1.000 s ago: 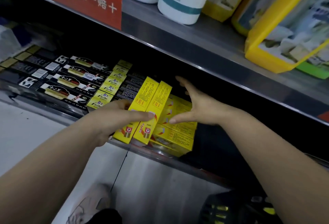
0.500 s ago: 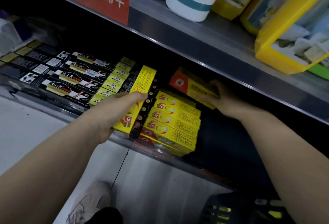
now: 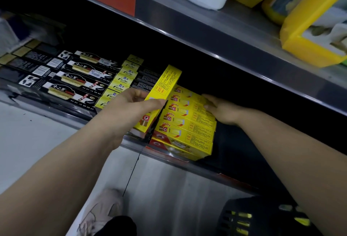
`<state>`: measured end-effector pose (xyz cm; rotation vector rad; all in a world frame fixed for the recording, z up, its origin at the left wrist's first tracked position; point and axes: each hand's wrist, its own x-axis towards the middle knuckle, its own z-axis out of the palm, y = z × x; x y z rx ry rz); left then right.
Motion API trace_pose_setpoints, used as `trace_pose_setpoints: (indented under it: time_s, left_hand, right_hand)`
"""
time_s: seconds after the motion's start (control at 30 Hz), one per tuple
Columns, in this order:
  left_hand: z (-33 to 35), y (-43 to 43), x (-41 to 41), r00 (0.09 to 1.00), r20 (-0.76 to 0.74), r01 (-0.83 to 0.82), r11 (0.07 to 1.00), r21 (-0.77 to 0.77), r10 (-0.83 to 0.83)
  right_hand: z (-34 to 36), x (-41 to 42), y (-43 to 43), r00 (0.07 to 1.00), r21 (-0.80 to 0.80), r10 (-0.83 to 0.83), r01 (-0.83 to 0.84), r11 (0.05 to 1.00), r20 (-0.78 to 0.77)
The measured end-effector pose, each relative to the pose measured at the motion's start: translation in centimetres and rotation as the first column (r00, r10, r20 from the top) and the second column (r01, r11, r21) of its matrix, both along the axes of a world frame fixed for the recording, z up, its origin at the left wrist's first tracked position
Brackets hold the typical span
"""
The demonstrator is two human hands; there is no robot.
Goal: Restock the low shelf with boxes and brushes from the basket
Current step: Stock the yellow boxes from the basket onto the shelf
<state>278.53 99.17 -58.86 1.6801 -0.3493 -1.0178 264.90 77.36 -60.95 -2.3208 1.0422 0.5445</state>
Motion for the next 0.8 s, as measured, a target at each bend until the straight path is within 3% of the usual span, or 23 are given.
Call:
trace_pose_setpoints:
  time_s: [0.1,0.17,0.23,0.33,0.4,0.5,0.57,0.63,0.7,0.8]
  left_hand:
    - [0.1,-0.3,-0.3,0.997,0.060,0.056,0.998,0.020,-0.057]
    - [0.3,-0.4,-0.6,0.990,0.091,0.104,0.994,0.038,-0.107]
    - [0.6,-0.7,-1.0,0.981,0.089,0.168,0.985,0.045,-0.171]
    - [1.1,-1.3,-1.9,0.973,0.075,0.220,0.975,-0.032,-0.218]
    - [1.5,-1.6,-2.0,0.993,0.074,0.099,0.989,-0.113,-0.091]
    - [1.4,-1.7,-0.7,0.963,0.231,-0.105,0.983,-0.154,0.139]
    - [1.2,-1.7,-0.4,0.943,0.314,-0.061,0.985,-0.163,0.111]
    - [0.7,-2.0,-1.3,0.917,0.398,0.107,0.985,-0.137,-0.044]
    - [-0.3,-2.5,-3.0,0.794,0.546,0.331,0.944,-0.018,-0.268]
    - [-2.4,-3.3,-5.3,0.454,0.731,0.541,0.810,0.227,-0.509]
  right_hand:
    - [1.7,0.5,1.0,0.996,-0.128,0.086,-0.090,0.988,-0.030]
    - [3.8,0.9,2.2,0.976,-0.199,0.177,-0.150,0.968,0.125]
    - [6.0,1.2,3.8,0.900,-0.216,0.334,-0.280,0.935,0.281]
    - [7.5,1.0,5.0,0.839,-0.163,0.429,-0.397,0.903,0.336]
    - [7.3,0.3,4.6,0.875,-0.089,0.344,-0.334,0.938,0.341]
    - [5.9,-1.0,2.5,0.935,-0.071,0.106,-0.086,0.994,0.337]
    - [4.5,-1.2,1.1,0.938,-0.077,-0.056,0.087,0.993,0.343]
    - [3.3,-0.8,-0.4,0.917,-0.098,-0.165,0.214,0.972,0.363]
    - [2.3,-0.3,-1.6,0.913,-0.154,-0.177,0.248,0.956,0.369]
    - [1.2,1.0,-2.4,0.923,-0.168,-0.128,0.200,0.965,0.364]
